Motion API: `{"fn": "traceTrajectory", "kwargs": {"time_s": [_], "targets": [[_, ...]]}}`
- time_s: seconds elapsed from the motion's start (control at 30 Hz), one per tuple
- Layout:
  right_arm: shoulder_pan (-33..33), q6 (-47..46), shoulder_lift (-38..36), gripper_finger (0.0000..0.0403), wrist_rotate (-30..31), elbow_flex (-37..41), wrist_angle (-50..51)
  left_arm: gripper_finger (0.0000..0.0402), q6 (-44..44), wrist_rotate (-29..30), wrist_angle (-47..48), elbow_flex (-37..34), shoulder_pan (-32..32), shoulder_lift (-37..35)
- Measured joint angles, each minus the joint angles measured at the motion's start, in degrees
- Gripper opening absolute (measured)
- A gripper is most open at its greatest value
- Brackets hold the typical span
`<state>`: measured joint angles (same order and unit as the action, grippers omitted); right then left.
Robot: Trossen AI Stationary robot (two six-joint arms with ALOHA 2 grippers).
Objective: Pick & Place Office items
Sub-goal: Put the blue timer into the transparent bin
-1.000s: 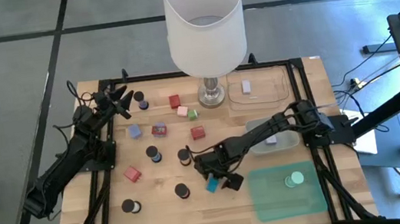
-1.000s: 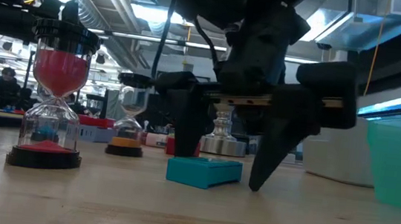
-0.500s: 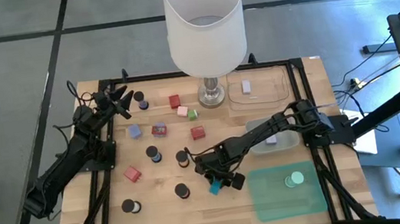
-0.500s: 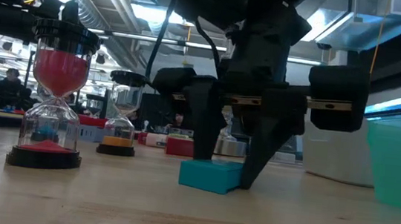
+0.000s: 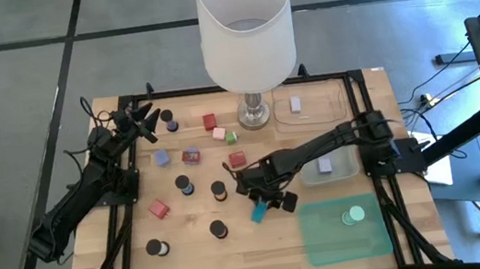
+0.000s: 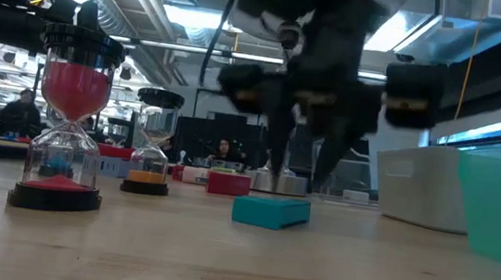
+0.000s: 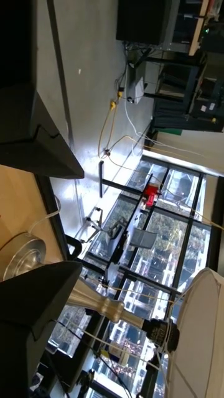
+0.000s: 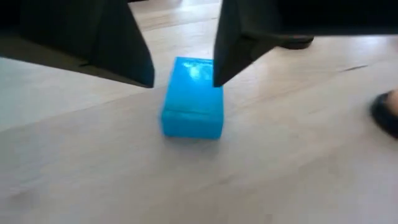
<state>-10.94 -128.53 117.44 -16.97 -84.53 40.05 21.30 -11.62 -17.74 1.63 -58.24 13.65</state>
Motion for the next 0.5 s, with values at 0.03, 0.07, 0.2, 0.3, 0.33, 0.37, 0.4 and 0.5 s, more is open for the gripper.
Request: {"fn": "traceTrajectory", "kwargs": {"time_s": [0.03, 0.07, 0.2, 0.3, 0.33, 0.37, 0.4, 0.5], "targets": [[0.00, -0.01, -1.24, 0.0137, 1.54, 0.00, 1.27, 0.0226, 0.00, -0.02, 0.00, 0.00, 0.02, 0.00], [0.01, -0.27, -2.56, 0.0119, 3.16, 0.00, 2.57, 0.0226, -0.01, -0.01, 0.00, 0.00, 0.01, 0.00], [-0.16, -2.21, -6.03, 0.0042, 8.13, -0.09, 5.29, 0.0226, 0.00, 0.00, 0.00, 0.00, 0.00, 0.00], [-0.48, -1.67, -6.68, 0.0007, 8.64, -0.10, 5.28, 0.0226, -0.02, 0.00, 0.00, 0.00, 0.02, 0.00], [-0.54, -1.44, -6.69, 0.0007, 8.65, -0.11, 5.08, 0.0226, -0.01, -0.01, 0.00, 0.00, 0.00, 0.00], [-0.56, -1.32, -6.68, 0.0011, 8.62, -0.11, 5.02, 0.0226, -0.02, -0.02, 0.00, 0.00, 0.02, 0.00], [-0.59, -1.31, -6.67, 0.0019, 8.63, -0.09, 4.93, 0.0226, -0.01, -0.01, 0.00, 0.00, 0.01, 0.00], [-0.57, -1.29, -6.34, 0.0052, 8.65, -0.13, 3.91, 0.0226, -0.01, 0.00, 0.00, 0.00, 0.01, 0.00]]}}
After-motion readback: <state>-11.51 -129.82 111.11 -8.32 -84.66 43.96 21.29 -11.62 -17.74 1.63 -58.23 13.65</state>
